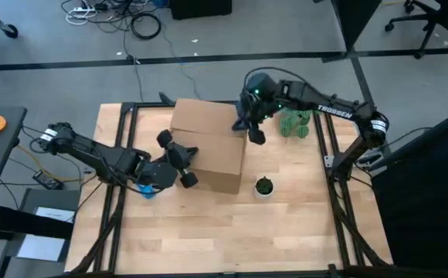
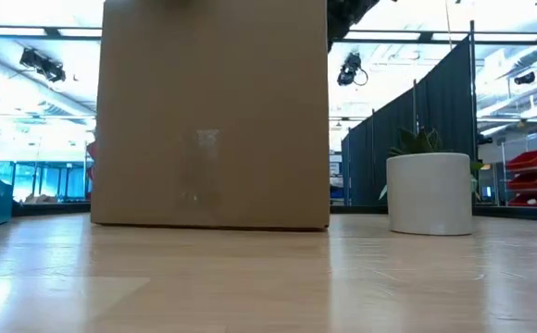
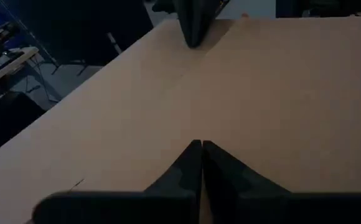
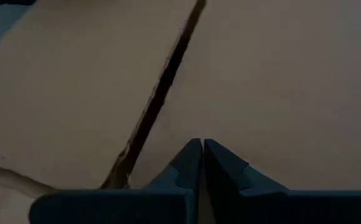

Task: Wrap mug
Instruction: Close the brown box

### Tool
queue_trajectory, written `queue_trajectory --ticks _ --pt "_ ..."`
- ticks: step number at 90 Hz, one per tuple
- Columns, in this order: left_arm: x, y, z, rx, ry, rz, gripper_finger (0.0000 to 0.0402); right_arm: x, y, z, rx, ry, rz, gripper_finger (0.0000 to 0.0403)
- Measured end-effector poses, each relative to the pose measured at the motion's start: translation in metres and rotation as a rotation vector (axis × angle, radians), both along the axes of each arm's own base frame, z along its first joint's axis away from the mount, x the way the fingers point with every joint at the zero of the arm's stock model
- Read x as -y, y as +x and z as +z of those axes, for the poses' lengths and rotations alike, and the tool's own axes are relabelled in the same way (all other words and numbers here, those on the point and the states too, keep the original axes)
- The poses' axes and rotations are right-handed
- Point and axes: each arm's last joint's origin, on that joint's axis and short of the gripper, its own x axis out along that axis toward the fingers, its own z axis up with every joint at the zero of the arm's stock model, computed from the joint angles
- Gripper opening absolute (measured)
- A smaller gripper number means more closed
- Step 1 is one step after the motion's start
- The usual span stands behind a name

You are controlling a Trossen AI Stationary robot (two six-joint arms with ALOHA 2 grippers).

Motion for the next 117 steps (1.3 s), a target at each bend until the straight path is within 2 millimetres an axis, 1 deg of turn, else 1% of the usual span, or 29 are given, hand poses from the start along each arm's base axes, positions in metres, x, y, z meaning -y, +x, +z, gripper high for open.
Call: queue_trajectory --ticks 7,17,31,36,44,52,57,65,74,80,85,94,100,106,117 --pt "0.004 0.000 0.002 0.019 0.004 -0.010 0.0000 -0.003 0.002 -0.009 -0.020 0.016 -0.018 0.0000" --pt "0.014 -0.001 0.005 0.039 0.036 -0.040 0.0000 -0.007 0.004 -0.008 -0.007 0.009 -0.032 0.0000" --pt "0.020 -0.007 0.007 0.057 0.057 -0.032 0.0000 -0.013 0.003 0.003 0.071 -0.030 -0.033 0.0000" --pt "0.019 -0.010 0.007 0.054 0.054 -0.022 0.0000 -0.014 -0.001 0.012 0.111 -0.054 -0.045 0.0000" --pt "0.016 -0.014 0.004 0.034 0.043 0.001 0.0000 -0.022 -0.011 0.027 0.155 -0.094 -0.063 0.0000" --pt "0.015 -0.015 0.004 0.034 0.047 0.025 0.0000 -0.034 -0.022 0.042 0.204 -0.132 -0.068 0.0000" --pt "0.016 -0.017 0.007 0.045 0.053 0.014 0.0000 -0.043 -0.030 0.052 0.240 -0.145 -0.057 0.0000" --pt "0.023 -0.019 0.020 0.091 0.049 -0.023 0.0000 -0.060 -0.043 0.067 0.308 -0.130 -0.031 0.0000" --pt "0.035 -0.022 0.034 0.150 0.050 -0.089 0.0000 -0.084 -0.053 0.073 0.363 -0.103 0.026 0.0000" --pt "0.047 -0.024 0.041 0.204 0.036 -0.159 0.0000 -0.101 -0.059 0.070 0.384 -0.068 0.071 0.0000" --pt "0.060 -0.028 0.047 0.242 0.019 -0.253 0.0000 -0.116 -0.064 0.065 0.396 -0.045 0.098 0.0000" --pt "0.081 -0.039 0.051 0.269 0.009 -0.374 0.0000 -0.141 -0.074 0.048 0.396 -0.033 0.118 0.0000" --pt "0.091 -0.050 0.046 0.265 -0.001 -0.390 0.0000 -0.156 -0.081 0.035 0.386 -0.012 0.122 0.0000" --pt "0.100 -0.064 0.040 0.253 -0.028 -0.419 0.0000 -0.169 -0.091 0.019 0.364 0.029 0.119 0.0000" --pt "0.115 -0.096 0.020 0.154 -0.112 -0.594 0.0000 -0.191 -0.108 -0.010 0.340 0.091 0.094 0.0000"
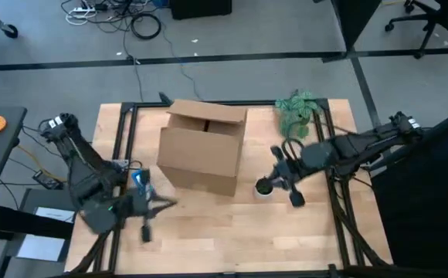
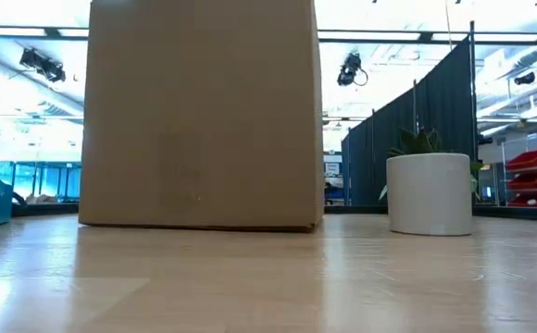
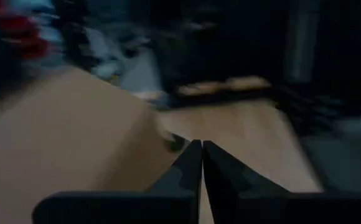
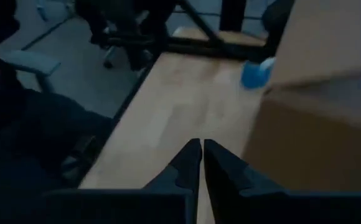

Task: Wrap mug
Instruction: Close the brown box

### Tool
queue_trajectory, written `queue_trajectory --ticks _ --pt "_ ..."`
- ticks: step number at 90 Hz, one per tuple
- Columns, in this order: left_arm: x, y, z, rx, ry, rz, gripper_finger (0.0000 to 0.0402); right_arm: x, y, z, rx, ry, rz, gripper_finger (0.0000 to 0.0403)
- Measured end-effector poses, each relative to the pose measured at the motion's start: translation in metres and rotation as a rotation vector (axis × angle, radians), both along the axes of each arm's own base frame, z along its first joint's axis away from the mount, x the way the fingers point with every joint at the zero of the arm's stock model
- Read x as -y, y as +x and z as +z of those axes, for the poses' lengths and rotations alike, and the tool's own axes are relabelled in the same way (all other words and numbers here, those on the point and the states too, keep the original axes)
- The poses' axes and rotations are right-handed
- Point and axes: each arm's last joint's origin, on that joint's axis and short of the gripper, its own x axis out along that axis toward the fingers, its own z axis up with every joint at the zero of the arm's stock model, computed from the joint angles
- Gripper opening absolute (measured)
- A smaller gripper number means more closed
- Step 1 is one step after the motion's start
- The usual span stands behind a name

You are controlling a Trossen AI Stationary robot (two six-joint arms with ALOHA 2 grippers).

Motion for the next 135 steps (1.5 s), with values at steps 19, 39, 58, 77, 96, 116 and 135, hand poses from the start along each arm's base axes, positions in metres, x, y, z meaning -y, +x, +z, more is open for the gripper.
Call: queue_trajectory --ticks 19,39,58,77,96,116,135 --pt "-0.016 -0.042 -0.035 -0.167 -0.100 0.161 0.0000 -0.019 -0.024 -0.043 0.008 0.071 -0.080 0.0000" --pt "-0.062 -0.059 -0.046 -0.204 -0.136 0.500 0.0000 -0.020 -0.030 -0.066 0.040 0.119 -0.136 0.0000" --pt "-0.084 -0.058 -0.075 -0.208 -0.138 0.595 0.0000 -0.019 -0.029 -0.073 0.058 0.093 -0.128 0.0000" --pt "-0.100 -0.056 -0.111 -0.156 -0.158 0.655 0.0000 -0.020 -0.029 -0.072 0.076 0.096 -0.121 0.0000" --pt "-0.096 -0.040 -0.138 -0.132 -0.162 0.615 0.0000 -0.018 -0.028 -0.071 0.082 0.084 -0.128 0.0000" --pt "-0.093 -0.006 -0.155 -0.121 -0.180 0.519 0.0000 -0.016 -0.026 -0.070 0.096 0.077 -0.128 0.0000" --pt "-0.107 0.024 -0.152 -0.039 -0.206 0.388 0.0000 -0.008 -0.023 -0.071 0.094 0.028 -0.148 0.0000"
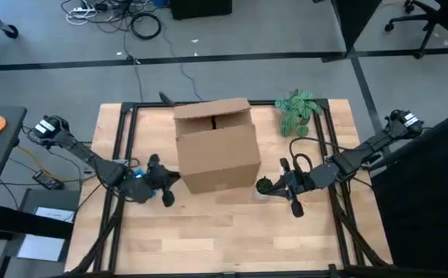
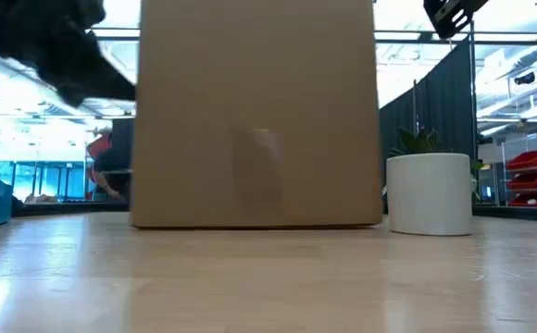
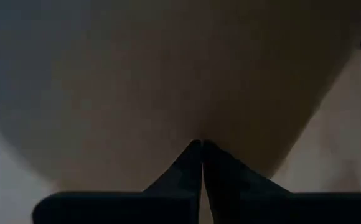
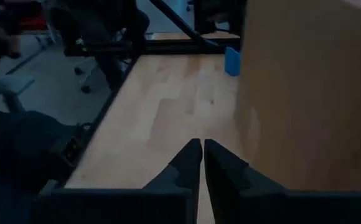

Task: Wrap mug
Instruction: Close the brown box, then return to Home Position

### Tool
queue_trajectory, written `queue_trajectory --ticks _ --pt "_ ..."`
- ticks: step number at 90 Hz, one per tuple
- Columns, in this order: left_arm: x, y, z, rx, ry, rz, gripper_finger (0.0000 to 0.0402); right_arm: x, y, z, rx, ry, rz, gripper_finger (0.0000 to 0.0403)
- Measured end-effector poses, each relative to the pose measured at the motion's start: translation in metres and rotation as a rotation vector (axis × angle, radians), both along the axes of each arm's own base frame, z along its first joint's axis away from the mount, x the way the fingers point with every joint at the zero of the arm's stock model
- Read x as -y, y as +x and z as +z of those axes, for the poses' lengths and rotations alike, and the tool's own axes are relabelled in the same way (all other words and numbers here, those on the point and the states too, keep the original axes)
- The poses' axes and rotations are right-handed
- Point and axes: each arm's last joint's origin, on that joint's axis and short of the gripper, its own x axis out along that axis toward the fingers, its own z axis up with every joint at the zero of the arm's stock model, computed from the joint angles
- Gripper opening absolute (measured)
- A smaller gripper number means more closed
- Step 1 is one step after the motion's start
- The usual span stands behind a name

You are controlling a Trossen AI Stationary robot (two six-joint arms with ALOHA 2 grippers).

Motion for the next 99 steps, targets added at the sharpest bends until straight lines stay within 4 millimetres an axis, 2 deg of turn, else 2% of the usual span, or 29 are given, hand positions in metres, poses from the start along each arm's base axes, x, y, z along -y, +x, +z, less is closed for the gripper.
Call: queue_trajectory --ticks 10,20,39,52,64,77,86,99 --pt "-0.009 0.008 0.003 0.053 0.030 -0.021 0.0000 0.007 0.002 -0.001 0.003 -0.043 0.017 0.0000" --pt "-0.015 0.008 0.001 0.098 0.052 -0.062 0.0000 0.018 -0.005 -0.010 0.039 -0.046 -0.007 0.0000" --pt "-0.030 -0.009 -0.005 0.357 0.010 -0.262 0.0000 0.034 -0.041 -0.031 0.240 0.034 -0.020 0.0000" --pt "-0.045 -0.025 -0.020 0.418 0.010 -0.245 0.0000 0.041 -0.063 -0.044 0.296 0.060 -0.059 0.0000" --pt "-0.052 -0.037 -0.027 0.451 0.008 -0.217 0.0000 0.046 -0.074 -0.057 0.354 0.093 -0.082 0.0000" --pt "-0.054 -0.043 -0.028 0.414 0.026 -0.211 0.0000 0.051 -0.078 -0.075 0.405 0.168 -0.113 0.0000" --pt "-0.056 -0.048 -0.029 0.394 0.033 -0.185 0.0000 0.059 -0.074 -0.089 0.380 0.204 -0.176 0.0000" --pt "-0.057 -0.055 -0.029 0.388 0.020 -0.223 0.0000 0.073 -0.066 -0.096 0.339 0.218 -0.156 0.0000"
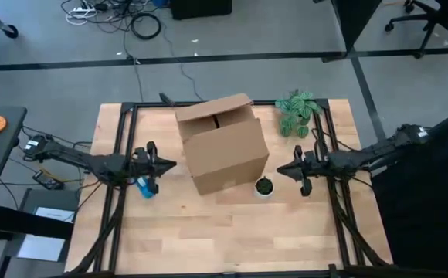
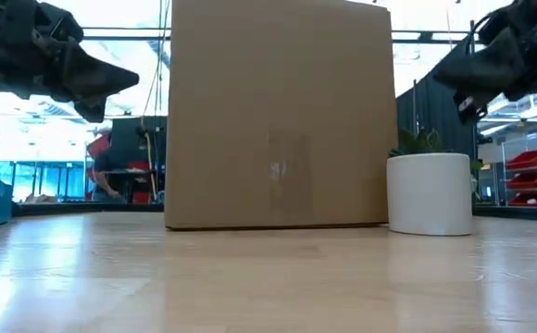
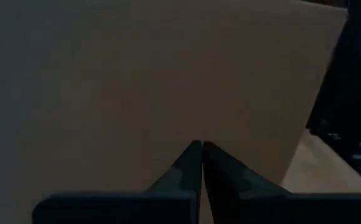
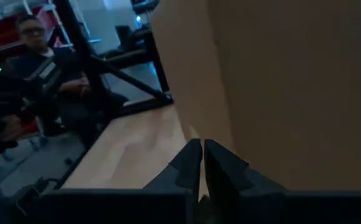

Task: Wrap mug
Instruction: Return to Home Position

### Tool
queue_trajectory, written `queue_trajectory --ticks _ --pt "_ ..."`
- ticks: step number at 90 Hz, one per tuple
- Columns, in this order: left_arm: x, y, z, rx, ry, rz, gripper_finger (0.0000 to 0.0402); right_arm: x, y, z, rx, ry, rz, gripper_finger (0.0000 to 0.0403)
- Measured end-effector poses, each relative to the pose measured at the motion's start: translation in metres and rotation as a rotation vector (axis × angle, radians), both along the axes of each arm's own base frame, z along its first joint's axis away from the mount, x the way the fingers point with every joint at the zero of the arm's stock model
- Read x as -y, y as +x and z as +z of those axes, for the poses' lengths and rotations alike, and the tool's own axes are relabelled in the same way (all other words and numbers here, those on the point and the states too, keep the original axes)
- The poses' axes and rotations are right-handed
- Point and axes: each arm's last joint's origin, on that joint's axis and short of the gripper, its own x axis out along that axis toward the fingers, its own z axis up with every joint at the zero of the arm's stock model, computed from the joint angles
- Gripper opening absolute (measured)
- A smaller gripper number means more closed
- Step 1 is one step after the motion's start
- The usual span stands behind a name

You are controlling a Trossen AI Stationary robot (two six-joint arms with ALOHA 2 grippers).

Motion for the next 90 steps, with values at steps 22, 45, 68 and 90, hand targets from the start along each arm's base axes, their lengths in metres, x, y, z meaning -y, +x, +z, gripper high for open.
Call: queue_trajectory --ticks 22,45,68,90 --pt "-0.003 -0.011 -0.003 -0.028 -0.001 -0.045 0.0000 0.019 0.000 0.004 0.041 -0.101 -0.049 0.0000" --pt "-0.010 -0.028 0.008 -0.108 0.013 -0.034 0.0000 0.021 -0.009 -0.001 0.001 -0.154 -0.080 0.0000" --pt "-0.006 -0.027 0.002 -0.115 0.053 -0.168 0.0000 0.023 -0.013 0.003 0.055 -0.126 -0.015 0.0000" --pt "-0.004 -0.021 -0.003 0.004 0.088 -0.386 0.0000 0.026 -0.013 0.000 0.024 -0.033 -0.044 0.0000"
